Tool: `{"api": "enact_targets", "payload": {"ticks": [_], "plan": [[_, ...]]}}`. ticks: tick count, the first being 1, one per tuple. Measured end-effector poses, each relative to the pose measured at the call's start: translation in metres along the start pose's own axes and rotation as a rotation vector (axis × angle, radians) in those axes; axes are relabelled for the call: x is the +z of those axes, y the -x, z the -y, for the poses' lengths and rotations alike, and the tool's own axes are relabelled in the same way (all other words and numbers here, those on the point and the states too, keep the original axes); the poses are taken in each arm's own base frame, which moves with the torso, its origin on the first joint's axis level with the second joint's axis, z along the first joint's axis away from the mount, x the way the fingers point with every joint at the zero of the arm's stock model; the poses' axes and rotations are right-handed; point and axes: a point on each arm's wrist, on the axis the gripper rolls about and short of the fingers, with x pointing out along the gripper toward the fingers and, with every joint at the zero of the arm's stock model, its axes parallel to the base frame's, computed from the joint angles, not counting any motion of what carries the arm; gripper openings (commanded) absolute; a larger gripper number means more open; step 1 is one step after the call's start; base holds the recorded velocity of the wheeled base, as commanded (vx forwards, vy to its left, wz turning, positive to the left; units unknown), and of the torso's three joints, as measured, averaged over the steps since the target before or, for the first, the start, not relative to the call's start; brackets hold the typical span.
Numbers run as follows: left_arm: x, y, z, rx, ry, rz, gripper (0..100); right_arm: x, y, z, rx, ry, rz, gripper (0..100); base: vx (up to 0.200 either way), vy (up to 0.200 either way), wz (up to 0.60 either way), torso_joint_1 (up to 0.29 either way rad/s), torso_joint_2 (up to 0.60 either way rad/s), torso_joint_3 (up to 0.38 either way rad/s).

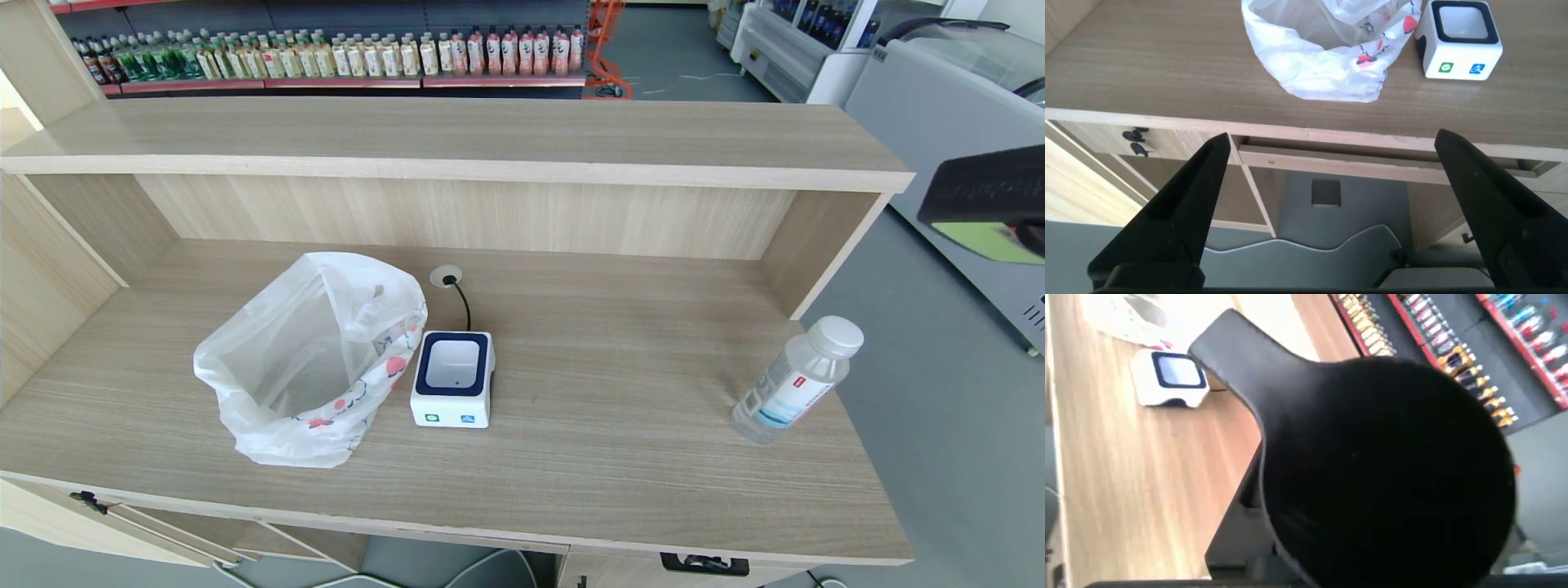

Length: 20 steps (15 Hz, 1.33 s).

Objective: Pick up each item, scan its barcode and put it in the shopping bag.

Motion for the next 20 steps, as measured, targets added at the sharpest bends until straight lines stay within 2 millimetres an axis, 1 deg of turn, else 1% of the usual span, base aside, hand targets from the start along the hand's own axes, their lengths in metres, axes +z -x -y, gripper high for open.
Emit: {"api": "enact_targets", "payload": {"ticks": [1,2,6,7,8,9,12,15,17,20], "plan": [[0.000,0.000,0.000,0.000,0.000,0.000,100,-0.001,0.000,-0.004,0.023,-0.157,-0.001,0,0.000,0.000,0.00,0.000,0.00,0.000],[0.000,0.000,0.000,0.000,0.000,0.000,100,-0.002,0.000,-0.006,0.030,-0.352,-0.022,0,0.000,0.000,0.00,0.000,0.00,0.000],[0.000,0.000,0.000,0.000,0.000,0.000,100,-0.005,-0.005,-0.006,-0.033,-1.257,-0.123,0,0.000,0.000,0.00,0.000,0.00,0.000],[0.000,0.000,0.000,0.000,0.000,0.000,100,-0.009,-0.008,-0.007,-0.048,-1.421,-0.146,0,0.000,0.000,0.00,0.000,0.00,0.000],[0.000,0.000,0.000,0.000,0.000,0.000,100,-0.016,-0.012,-0.010,-0.064,-1.530,-0.181,0,0.000,0.000,0.00,0.000,0.00,0.000],[0.000,0.000,0.000,0.000,0.000,0.000,100,-0.025,-0.016,-0.015,-0.076,-1.579,-0.227,0,0.000,0.000,0.00,0.000,0.00,0.000],[0.000,0.000,0.000,0.000,0.000,0.000,100,-0.038,-0.023,-0.021,-0.088,-1.635,-0.287,0,0.000,0.000,0.00,0.000,0.00,0.000],[0.000,0.000,0.000,0.000,0.000,0.000,100,-0.048,-0.021,-0.028,-0.137,-1.670,-0.338,0,0.000,0.000,0.00,0.000,0.00,0.000],[0.000,0.000,0.000,0.000,0.000,-0.001,100,-0.052,-0.017,-0.031,-0.164,-1.678,-0.352,0,0.000,0.000,0.00,0.000,0.00,0.000],[0.000,0.000,0.000,0.000,0.000,0.000,100,-0.050,-0.012,-0.031,-0.171,-1.693,-0.336,0,0.000,0.000,0.00,0.000,0.00,0.000]]}}
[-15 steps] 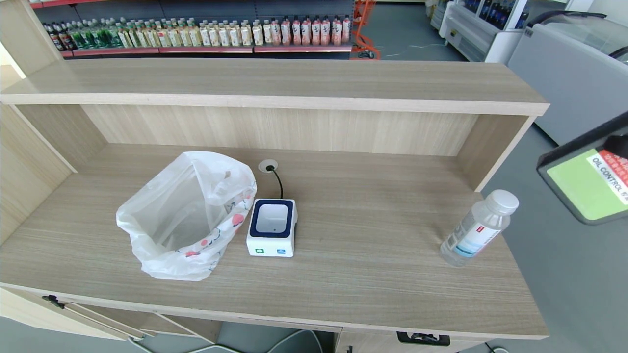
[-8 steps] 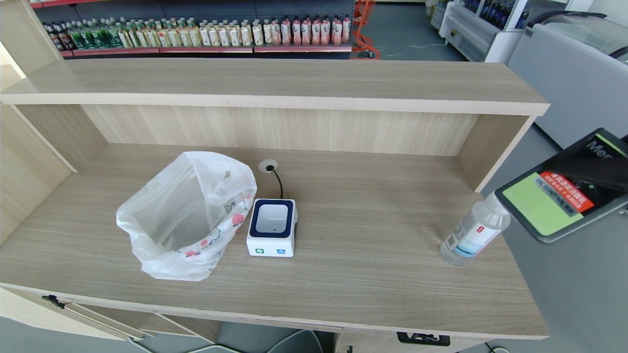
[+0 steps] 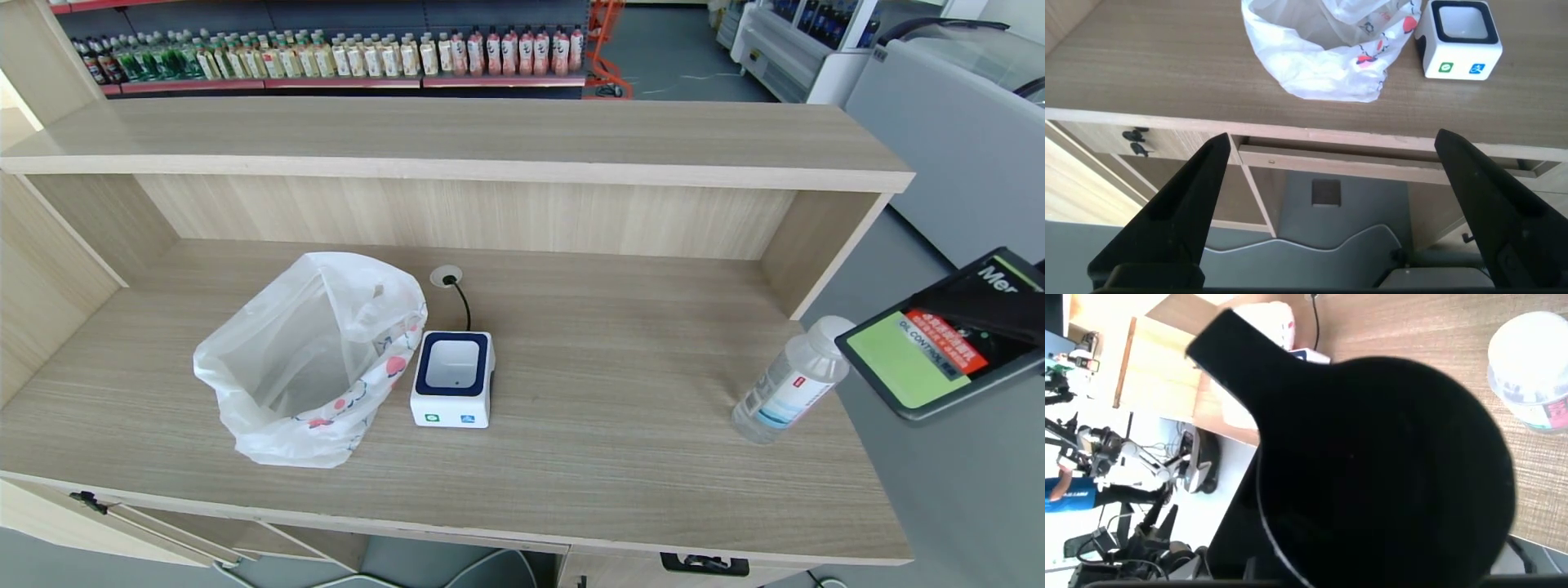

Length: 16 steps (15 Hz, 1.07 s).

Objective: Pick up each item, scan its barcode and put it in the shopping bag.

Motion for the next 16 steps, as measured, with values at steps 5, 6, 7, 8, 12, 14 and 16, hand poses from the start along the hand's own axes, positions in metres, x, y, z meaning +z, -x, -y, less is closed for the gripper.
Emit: {"api": "enact_targets", "payload": {"ticks": [5,6,7,8,12,14,16], "plan": [[0.000,0.000,0.000,0.000,0.000,0.000,100,0.000,0.006,-0.005,0.030,0.011,0.008,0,0.000,0.000,0.00,0.000,0.00,0.000],[0.000,0.000,0.000,0.000,0.000,0.000,100,0.000,0.006,-0.005,0.031,0.011,0.007,0,0.000,0.200,0.00,-0.002,0.00,0.002],[0.000,0.000,0.000,0.000,0.000,0.000,100,0.000,0.005,-0.004,0.031,0.011,0.006,0,0.000,0.200,0.00,0.002,0.00,0.002],[0.000,0.000,0.000,0.000,-0.001,0.000,100,0.001,0.005,-0.004,0.029,0.009,0.004,0,0.000,0.200,0.00,-0.002,0.00,0.002],[0.000,0.000,0.000,-0.002,-0.001,0.000,100,0.011,-0.009,-0.002,0.053,0.038,0.041,0,0.000,0.200,0.00,0.001,0.00,0.005],[0.000,0.000,0.000,0.000,-0.001,0.000,100,0.017,-0.018,0.001,0.054,0.044,0.050,0,0.000,0.200,0.00,0.002,0.00,0.000],[0.000,0.000,0.000,0.000,-0.001,-0.001,100,0.020,-0.027,0.006,0.043,0.034,0.036,0,0.000,0.200,0.00,0.005,0.00,0.002]]}}
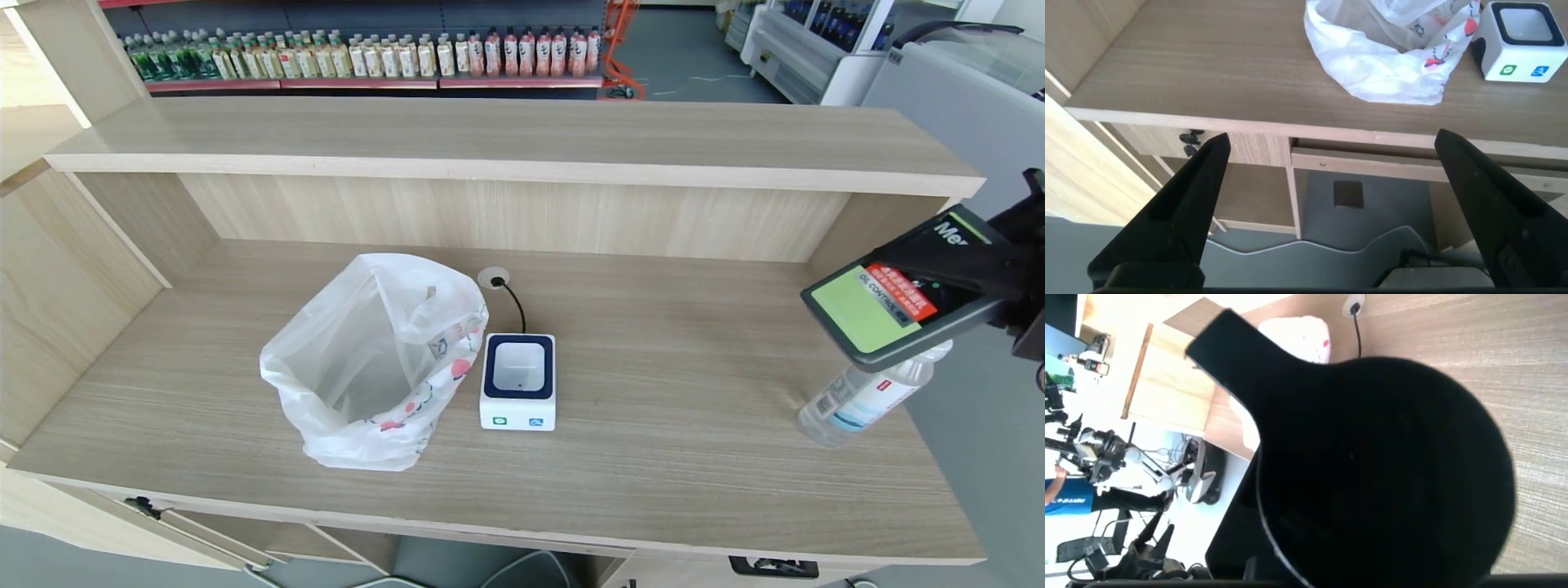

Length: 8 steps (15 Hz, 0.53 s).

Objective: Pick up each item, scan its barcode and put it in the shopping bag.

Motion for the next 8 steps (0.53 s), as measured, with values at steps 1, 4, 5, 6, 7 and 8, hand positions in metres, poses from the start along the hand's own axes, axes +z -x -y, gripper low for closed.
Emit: {"api": "enact_targets", "payload": {"ticks": [1,4,5,6,7,8], "plan": [[0.000,0.000,0.000,0.000,0.000,0.000,100,0.000,-0.005,0.004,-0.010,-0.008,-0.013,0,0.000,0.200,0.00,0.002,-0.01,0.002],[0.000,0.000,0.000,0.000,0.000,0.000,100,-0.001,-0.020,0.013,-0.055,-0.008,-0.035,0,0.000,0.200,0.00,0.001,0.00,0.002],[0.000,0.000,0.000,0.000,0.000,0.000,100,-0.001,-0.027,0.016,-0.079,0.005,-0.039,0,0.000,0.200,0.00,0.007,0.00,0.002],[0.000,0.000,0.000,0.000,0.000,-0.001,100,0.000,-0.033,0.019,-0.095,0.007,-0.047,0,0.000,0.200,0.00,0.007,0.00,0.002],[0.000,0.000,0.000,0.000,0.000,0.000,100,0.003,-0.041,0.020,-0.096,0.007,-0.053,0,0.000,0.200,0.00,0.002,0.00,0.002],[0.000,0.000,0.000,0.000,0.000,-0.001,100,0.005,-0.048,0.021,-0.092,0.003,-0.062,0,0.000,0.000,0.00,0.000,0.00,0.000]]}}
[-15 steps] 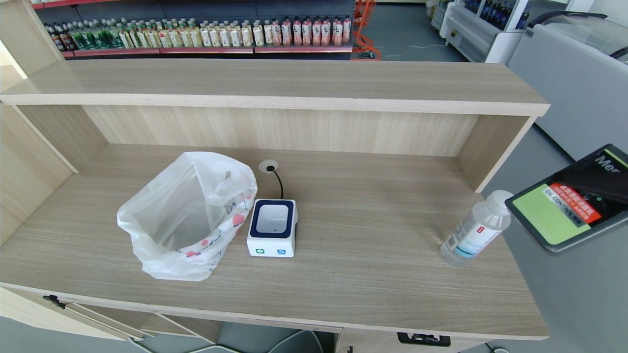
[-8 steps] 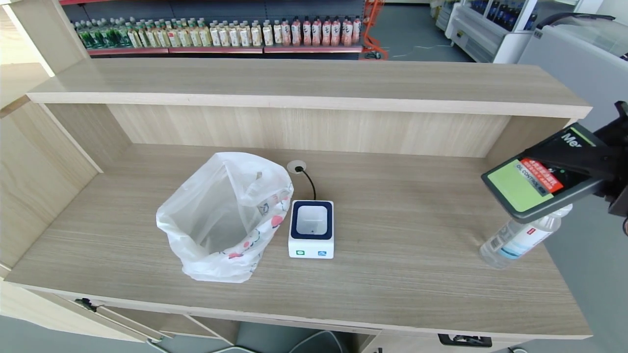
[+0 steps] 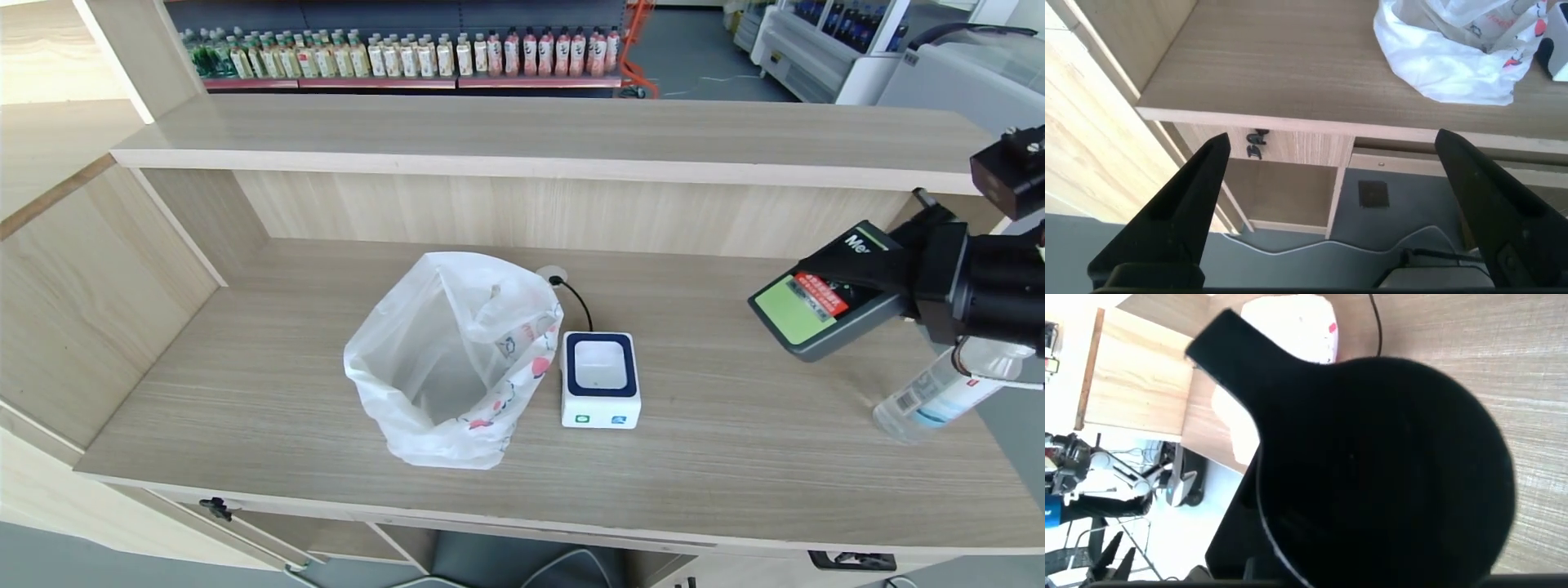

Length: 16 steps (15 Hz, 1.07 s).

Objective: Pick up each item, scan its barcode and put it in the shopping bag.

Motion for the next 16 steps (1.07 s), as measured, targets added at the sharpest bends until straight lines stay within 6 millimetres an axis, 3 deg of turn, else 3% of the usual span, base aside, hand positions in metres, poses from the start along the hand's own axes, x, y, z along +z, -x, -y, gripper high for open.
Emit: {"api": "enact_targets", "payload": {"ticks": [5,11,16], "plan": [[0.000,0.000,0.000,0.000,0.000,0.000,100,0.004,-0.035,0.011,0.011,0.001,-0.020,0,0.000,0.000,0.00,0.000,0.00,0.000],[0.000,0.000,0.000,0.000,0.000,0.000,100,-0.011,-0.076,0.030,-0.004,-0.018,-0.097,0,0.000,0.000,0.00,0.000,0.00,0.000],[0.000,0.000,0.000,0.000,0.000,0.000,100,-0.024,-0.105,0.030,0.040,0.003,-0.124,0,0.000,0.000,0.00,0.000,0.00,0.000]]}}
